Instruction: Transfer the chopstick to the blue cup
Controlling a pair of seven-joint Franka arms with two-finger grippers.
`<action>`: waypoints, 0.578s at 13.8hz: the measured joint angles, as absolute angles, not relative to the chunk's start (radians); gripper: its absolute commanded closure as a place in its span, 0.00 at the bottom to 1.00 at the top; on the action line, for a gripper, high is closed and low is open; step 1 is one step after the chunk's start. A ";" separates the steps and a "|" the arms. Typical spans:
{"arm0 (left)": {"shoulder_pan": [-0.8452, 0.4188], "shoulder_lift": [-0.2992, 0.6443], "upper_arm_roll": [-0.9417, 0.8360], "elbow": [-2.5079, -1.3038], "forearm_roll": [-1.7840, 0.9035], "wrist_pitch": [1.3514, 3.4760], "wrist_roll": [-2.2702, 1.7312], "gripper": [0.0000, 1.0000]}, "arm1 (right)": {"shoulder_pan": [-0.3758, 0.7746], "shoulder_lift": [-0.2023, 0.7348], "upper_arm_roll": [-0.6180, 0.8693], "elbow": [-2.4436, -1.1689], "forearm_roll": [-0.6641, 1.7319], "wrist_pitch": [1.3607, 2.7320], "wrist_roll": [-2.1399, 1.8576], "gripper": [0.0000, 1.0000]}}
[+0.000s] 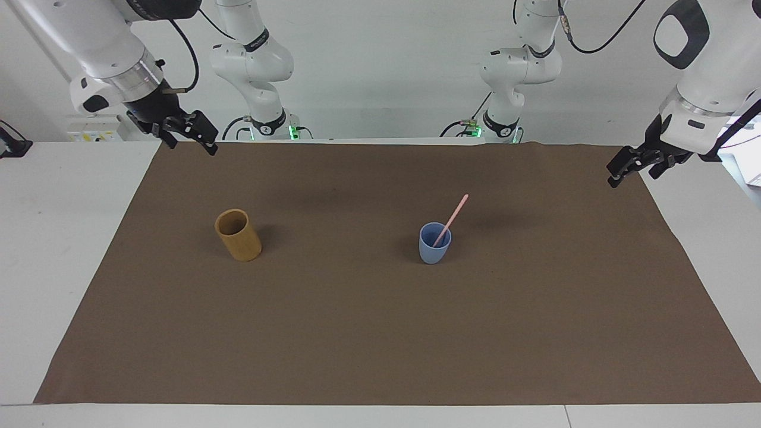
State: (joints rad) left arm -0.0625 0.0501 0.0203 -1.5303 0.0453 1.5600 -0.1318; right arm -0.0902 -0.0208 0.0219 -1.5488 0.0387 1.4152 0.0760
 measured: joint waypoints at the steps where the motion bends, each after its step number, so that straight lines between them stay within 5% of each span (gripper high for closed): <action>1: -0.062 0.050 0.020 -1.530 0.045 1.560 -0.132 0.00 | -0.090 -0.011 0.009 -1.548 0.025 1.418 0.039 0.00; 8: -0.062 0.050 0.020 -1.530 0.045 1.560 -0.132 0.00 | -0.088 0.036 -0.003 -1.479 -0.035 1.432 0.008 0.00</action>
State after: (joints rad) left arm -0.0624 0.0501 0.0203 -1.5303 0.0453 1.5600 -0.1318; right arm -0.0875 0.0363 -0.0032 -1.4788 -0.0348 1.4324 0.0082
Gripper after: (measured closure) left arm 0.000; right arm 0.000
